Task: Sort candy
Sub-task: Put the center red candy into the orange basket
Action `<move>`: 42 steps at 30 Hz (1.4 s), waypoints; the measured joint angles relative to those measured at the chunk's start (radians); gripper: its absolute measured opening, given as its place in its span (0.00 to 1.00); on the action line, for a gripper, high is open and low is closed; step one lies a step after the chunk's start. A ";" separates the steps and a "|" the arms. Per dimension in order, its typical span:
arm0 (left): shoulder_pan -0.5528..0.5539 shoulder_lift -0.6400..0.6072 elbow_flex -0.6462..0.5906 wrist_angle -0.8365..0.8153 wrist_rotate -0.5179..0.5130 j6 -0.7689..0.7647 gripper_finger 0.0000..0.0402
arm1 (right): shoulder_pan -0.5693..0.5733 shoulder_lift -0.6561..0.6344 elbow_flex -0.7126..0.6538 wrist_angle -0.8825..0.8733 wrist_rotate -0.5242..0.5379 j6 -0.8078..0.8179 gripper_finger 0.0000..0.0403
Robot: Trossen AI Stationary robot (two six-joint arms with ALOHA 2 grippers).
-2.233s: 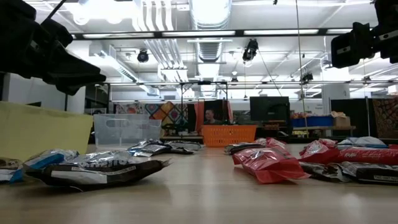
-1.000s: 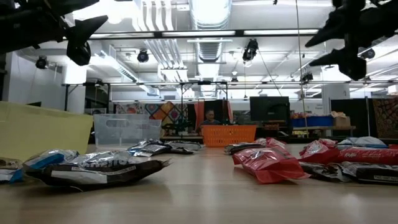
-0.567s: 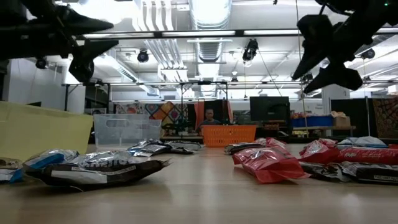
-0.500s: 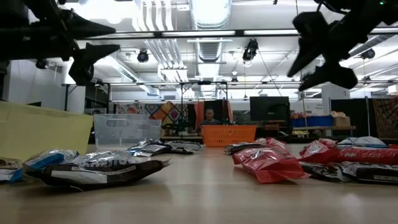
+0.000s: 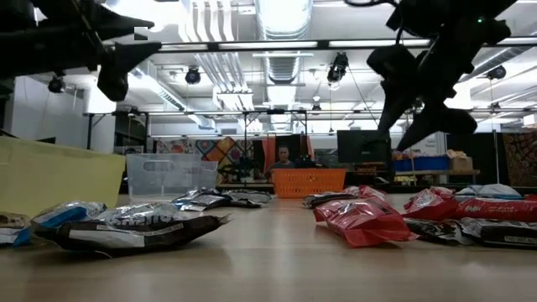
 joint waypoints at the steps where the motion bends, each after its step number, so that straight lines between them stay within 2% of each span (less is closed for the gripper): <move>1: 0.000 0.000 0.000 0.017 0.000 0.016 0.39 | 0.003 0.019 0.006 0.004 -0.010 0.012 0.49; 11: 0.001 -0.006 0.000 0.051 0.000 0.068 0.39 | 0.035 0.237 0.152 -0.002 -0.017 0.032 0.49; 17: 0.001 -0.005 0.000 0.049 0.000 0.068 0.39 | 0.035 0.357 0.221 -0.089 -0.025 0.042 0.49; 30: 0.001 -0.003 0.000 0.025 0.001 0.068 0.39 | 0.046 0.541 0.283 -0.101 -0.025 0.049 0.49; 34: 0.001 -0.003 0.000 0.025 0.001 0.068 0.39 | 0.046 0.555 0.283 -0.098 -0.026 0.050 0.42; 42: 0.001 -0.002 0.000 0.025 0.001 0.068 0.39 | 0.046 0.550 0.282 -0.093 -0.025 0.034 0.15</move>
